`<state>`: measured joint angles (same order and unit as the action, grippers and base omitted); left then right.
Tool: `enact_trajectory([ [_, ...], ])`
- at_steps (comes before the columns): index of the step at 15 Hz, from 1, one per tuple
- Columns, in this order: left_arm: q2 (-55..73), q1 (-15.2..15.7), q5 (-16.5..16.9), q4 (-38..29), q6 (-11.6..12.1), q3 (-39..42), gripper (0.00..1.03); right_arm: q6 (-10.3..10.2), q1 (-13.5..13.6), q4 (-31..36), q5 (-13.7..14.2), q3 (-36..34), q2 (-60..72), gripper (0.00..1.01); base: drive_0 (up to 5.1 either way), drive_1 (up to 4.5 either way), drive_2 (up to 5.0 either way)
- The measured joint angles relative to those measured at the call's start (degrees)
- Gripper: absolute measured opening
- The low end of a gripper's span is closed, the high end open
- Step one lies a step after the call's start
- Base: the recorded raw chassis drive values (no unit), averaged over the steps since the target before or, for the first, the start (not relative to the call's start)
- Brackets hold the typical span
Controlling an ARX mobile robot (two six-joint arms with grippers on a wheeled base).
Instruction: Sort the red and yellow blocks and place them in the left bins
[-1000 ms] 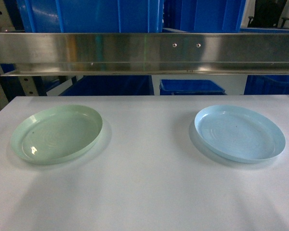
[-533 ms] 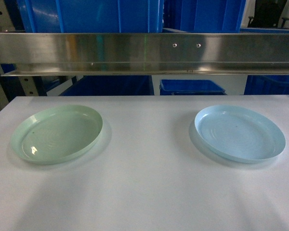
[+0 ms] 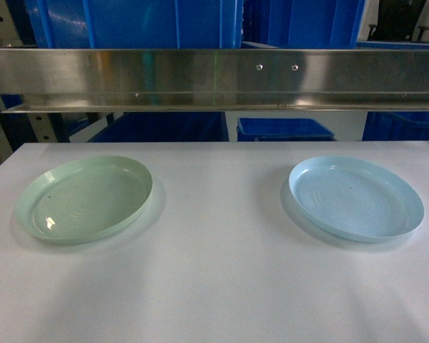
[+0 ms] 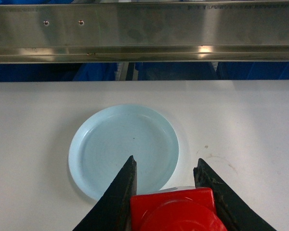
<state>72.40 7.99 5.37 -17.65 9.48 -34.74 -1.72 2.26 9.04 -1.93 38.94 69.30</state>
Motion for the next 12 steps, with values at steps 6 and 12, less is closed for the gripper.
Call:
enact_trajectory([
  [6,0.22,-0.02,0.02,0.04,0.0,0.0,0.29,0.0,0.0,0.02,0.17,0.09,0.0,0.29,-4.9,2.53,2.5],
  [12,0.31,0.04,-0.04,0.02,0.0,0.0,0.29,0.0,0.0,-0.02,0.15,0.11,0.07,0.29,-5.0,2.44,2.4],
])
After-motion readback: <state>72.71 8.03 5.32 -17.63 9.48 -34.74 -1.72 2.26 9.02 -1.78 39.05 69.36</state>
